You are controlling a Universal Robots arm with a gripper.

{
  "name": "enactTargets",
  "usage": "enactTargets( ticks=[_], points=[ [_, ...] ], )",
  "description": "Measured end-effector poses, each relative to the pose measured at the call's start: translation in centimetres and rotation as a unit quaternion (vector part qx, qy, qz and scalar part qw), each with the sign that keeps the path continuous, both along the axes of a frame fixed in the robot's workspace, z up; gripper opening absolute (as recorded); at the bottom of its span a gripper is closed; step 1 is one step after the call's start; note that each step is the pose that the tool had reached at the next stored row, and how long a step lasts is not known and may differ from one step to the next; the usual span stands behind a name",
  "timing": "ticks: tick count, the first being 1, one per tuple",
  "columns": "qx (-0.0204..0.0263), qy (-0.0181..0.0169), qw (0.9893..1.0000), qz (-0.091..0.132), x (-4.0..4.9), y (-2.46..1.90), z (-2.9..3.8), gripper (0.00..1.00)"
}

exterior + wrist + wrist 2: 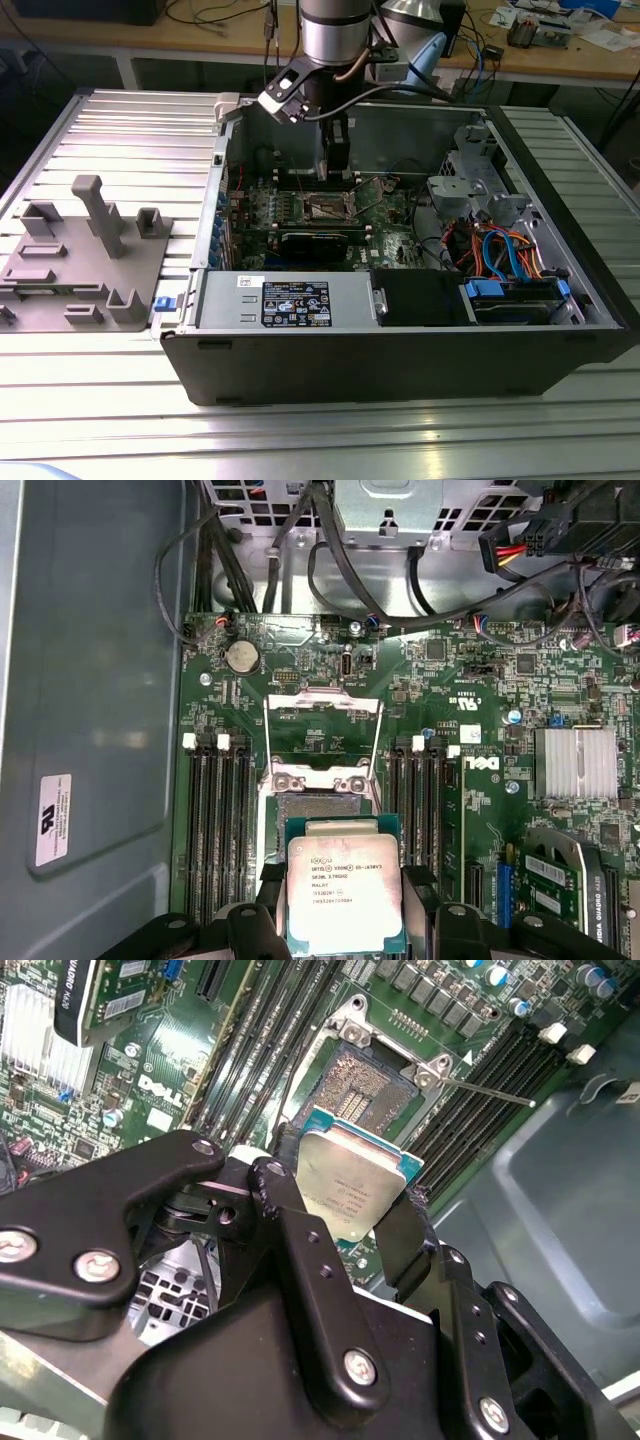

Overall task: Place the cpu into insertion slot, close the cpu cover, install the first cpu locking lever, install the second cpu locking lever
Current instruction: 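Place the cpu into insertion slot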

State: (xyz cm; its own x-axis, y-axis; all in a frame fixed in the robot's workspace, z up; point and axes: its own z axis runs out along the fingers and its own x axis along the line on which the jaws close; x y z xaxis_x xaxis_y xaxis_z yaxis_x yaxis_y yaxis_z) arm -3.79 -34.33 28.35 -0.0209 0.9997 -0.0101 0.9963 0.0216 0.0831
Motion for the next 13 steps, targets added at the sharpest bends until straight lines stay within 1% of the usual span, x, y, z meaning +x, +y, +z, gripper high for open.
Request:
enactTargets(
  ticks=[6,13],
  points=[
    [0.0,0.0,1.0,0.0,0.0,-0.01,-0.25,0.55],
    [0.0,0.0,1.0,0.0,0.0,-0.01,-0.34,0.55]
  ],
)
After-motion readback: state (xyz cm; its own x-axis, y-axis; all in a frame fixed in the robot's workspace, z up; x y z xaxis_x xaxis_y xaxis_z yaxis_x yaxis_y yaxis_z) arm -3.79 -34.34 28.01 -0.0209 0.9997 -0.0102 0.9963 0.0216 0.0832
